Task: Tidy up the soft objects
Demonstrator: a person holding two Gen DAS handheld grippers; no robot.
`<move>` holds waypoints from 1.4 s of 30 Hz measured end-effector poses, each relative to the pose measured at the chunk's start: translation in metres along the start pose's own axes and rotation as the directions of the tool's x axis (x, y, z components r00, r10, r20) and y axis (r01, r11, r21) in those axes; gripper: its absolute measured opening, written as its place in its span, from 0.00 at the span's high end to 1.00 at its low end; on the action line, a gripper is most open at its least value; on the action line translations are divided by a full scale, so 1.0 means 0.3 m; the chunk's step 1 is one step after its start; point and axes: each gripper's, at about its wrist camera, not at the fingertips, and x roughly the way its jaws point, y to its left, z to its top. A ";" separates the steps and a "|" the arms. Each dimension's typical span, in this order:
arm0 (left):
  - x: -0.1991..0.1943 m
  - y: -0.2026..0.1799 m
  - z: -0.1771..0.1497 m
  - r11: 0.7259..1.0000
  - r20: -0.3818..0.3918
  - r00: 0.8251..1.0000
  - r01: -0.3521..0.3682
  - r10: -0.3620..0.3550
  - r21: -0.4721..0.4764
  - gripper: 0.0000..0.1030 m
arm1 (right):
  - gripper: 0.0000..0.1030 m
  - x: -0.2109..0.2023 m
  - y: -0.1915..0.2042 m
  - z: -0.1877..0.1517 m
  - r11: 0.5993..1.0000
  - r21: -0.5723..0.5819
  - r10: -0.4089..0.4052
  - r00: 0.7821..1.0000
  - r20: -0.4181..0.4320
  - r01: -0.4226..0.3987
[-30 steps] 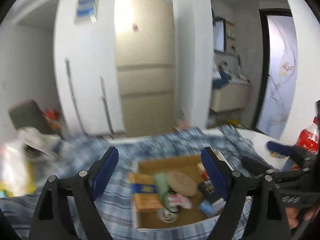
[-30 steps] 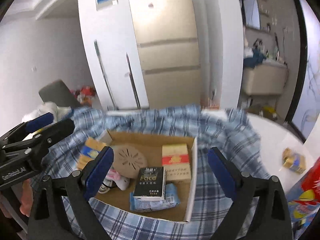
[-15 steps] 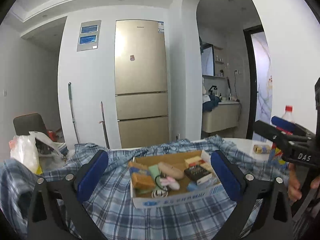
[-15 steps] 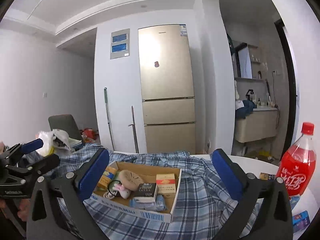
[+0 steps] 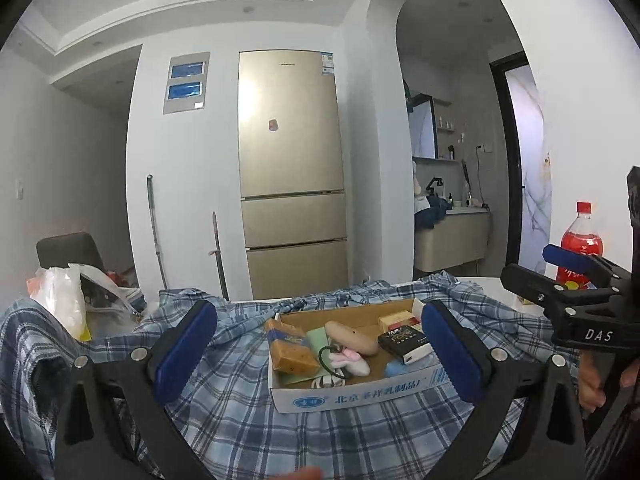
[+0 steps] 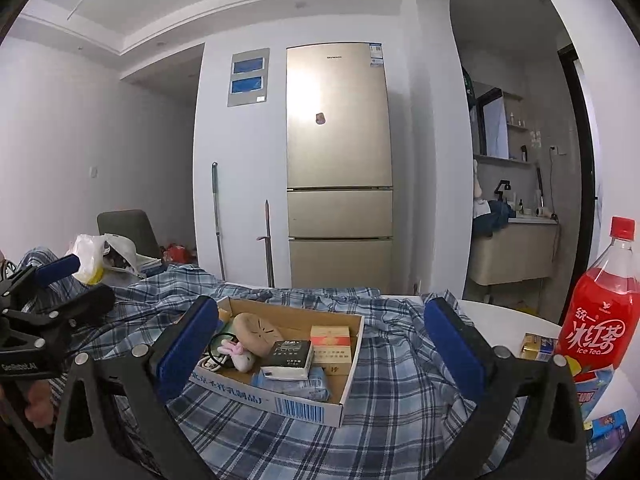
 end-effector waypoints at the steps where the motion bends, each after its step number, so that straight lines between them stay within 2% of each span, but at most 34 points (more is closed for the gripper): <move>1: 0.001 -0.002 -0.001 1.000 0.001 1.000 -0.001 0.001 0.002 0.00 | 0.00 0.001 0.000 -0.003 1.000 0.001 -0.001 1.000 -0.004 0.001; 12: 0.001 0.009 -0.001 1.000 -0.001 1.000 -0.013 0.013 -0.020 0.00 | 0.00 -0.027 -0.004 -0.012 1.000 0.009 0.009 1.000 0.008 -0.009; 19: -0.017 0.013 0.000 1.000 0.025 1.000 -0.013 0.013 -0.028 0.00 | 0.00 -0.027 -0.008 -0.006 1.000 0.013 0.023 1.000 0.008 -0.023; 38: -0.015 0.050 0.004 0.997 0.017 1.000 -0.011 0.013 -0.077 0.00 | 0.00 -0.023 -0.003 -0.011 1.000 0.009 0.012 1.000 0.017 -0.012; 42: -0.011 0.048 0.005 0.997 0.011 1.000 -0.018 0.019 -0.075 0.00 | 0.00 -0.021 0.006 -0.013 1.000 -0.003 -0.018 1.000 0.008 0.018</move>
